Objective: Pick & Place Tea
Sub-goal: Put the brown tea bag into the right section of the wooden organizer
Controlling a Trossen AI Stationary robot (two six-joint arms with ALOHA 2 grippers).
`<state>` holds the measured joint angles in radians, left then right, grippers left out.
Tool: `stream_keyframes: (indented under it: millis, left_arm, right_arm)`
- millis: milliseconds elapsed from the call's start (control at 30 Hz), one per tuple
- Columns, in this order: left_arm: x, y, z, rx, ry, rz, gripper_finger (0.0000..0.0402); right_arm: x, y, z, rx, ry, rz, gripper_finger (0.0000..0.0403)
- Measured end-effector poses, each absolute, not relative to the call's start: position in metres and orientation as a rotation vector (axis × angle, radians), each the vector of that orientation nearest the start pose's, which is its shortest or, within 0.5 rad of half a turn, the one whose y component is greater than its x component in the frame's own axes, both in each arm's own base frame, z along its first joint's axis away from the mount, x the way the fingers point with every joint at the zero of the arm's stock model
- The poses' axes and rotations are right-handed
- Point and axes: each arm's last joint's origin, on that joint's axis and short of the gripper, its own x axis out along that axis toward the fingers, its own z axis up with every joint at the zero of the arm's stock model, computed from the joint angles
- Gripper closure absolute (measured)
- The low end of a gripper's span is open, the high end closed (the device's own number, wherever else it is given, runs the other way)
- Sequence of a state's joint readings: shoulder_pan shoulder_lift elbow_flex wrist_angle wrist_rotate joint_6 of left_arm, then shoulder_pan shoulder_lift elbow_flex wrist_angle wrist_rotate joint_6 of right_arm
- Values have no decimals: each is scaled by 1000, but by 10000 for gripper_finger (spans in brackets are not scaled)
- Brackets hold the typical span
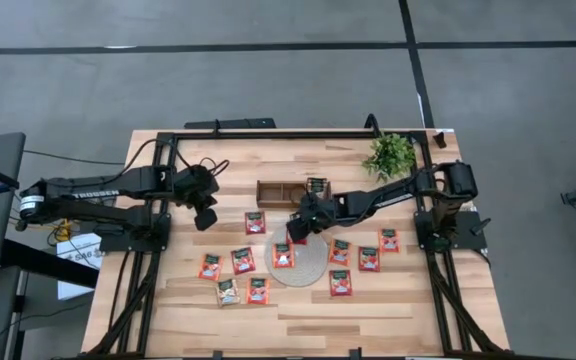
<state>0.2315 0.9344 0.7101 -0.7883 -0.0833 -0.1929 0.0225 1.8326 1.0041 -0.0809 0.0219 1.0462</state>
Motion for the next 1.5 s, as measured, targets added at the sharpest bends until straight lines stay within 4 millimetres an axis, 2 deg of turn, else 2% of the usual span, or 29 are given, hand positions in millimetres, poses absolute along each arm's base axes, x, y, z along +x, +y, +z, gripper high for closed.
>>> stream_keyframes:
  millis: [300, 733, 1133, 1267, 1500]
  left_arm:
    - [162, 41, 238, -227, 986, 374, 402]
    - [162, 41, 238, -206, 989, 362, 401]
    - [162, 41, 238, -206, 990, 361, 401]
    - [162, 41, 238, -204, 988, 366, 401]
    - [163, 42, 239, -197, 972, 379, 401]
  right_arm:
    - [354, 9, 140, 931, 857, -563, 242]
    - [348, 17, 137, 915, 913, -589, 291]
    - [342, 22, 135, 912, 938, -672, 296]
    - [339, 25, 140, 908, 949, -667, 296]
    - [325, 23, 159, 880, 967, -711, 296]
